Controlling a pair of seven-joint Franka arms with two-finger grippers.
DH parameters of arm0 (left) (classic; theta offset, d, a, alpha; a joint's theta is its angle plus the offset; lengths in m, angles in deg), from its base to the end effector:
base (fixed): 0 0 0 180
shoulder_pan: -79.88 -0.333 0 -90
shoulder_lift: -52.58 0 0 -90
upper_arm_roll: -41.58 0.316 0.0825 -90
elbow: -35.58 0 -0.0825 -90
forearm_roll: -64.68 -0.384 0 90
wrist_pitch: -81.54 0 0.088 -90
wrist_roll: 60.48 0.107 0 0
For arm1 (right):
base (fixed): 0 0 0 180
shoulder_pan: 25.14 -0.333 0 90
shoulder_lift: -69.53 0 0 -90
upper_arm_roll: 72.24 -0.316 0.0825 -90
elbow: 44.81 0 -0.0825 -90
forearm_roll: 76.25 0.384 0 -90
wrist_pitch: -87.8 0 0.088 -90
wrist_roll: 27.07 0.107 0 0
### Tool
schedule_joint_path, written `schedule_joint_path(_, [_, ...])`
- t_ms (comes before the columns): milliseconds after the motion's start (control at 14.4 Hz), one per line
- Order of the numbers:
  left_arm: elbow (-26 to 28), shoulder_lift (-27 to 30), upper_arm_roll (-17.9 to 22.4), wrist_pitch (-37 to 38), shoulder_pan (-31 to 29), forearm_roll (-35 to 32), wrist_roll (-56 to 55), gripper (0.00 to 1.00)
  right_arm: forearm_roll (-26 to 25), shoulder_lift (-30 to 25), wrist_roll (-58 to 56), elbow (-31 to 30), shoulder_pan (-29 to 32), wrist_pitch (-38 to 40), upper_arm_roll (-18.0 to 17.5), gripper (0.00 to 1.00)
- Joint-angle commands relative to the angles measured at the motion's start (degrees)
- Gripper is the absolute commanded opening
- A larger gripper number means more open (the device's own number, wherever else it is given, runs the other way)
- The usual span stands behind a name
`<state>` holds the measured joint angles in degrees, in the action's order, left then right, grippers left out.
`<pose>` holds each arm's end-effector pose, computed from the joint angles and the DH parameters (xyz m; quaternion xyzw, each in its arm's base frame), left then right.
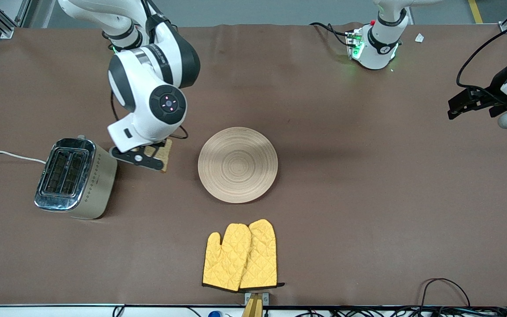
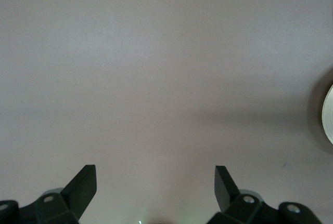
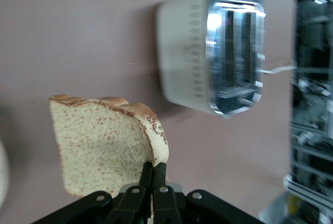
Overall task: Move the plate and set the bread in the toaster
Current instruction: 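Lift the bread with the right gripper and carry it over the toaster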
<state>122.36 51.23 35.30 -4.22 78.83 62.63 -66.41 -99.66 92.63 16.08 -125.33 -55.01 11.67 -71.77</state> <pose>0.5526 -0.0457 0.6315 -0.9996 -0.0070 0.0189 0.0185 0.5673 0.2636 0.4557 0.9439 -0.1143 -0.0665 0.3025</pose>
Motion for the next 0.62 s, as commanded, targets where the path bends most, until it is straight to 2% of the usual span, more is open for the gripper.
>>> schedule_joint_path(0, [-0.99, 0.30, -0.13, 0.50, 0.70, -0.06, -0.23, 1.00, -5.83, 0.10, 0.88, 0.89, 0.87, 4.40, 1.28, 0.00])
schedule_joint_path(208, [-0.91, 0.47, -0.75, 0.68, 0.17, -0.15, 0.03, 1.00, -16.98, 0.62, 0.18, -0.16, 1.04, 8.88, 1.20, 0.00])
schedule_joint_path(554, [-0.91, 0.56, -0.75, 2.00, 0.17, -0.24, 0.04, 1.00, -29.31, 3.08, 0.09, -2.53, 4.02, 9.51, 1.37, 0.00])
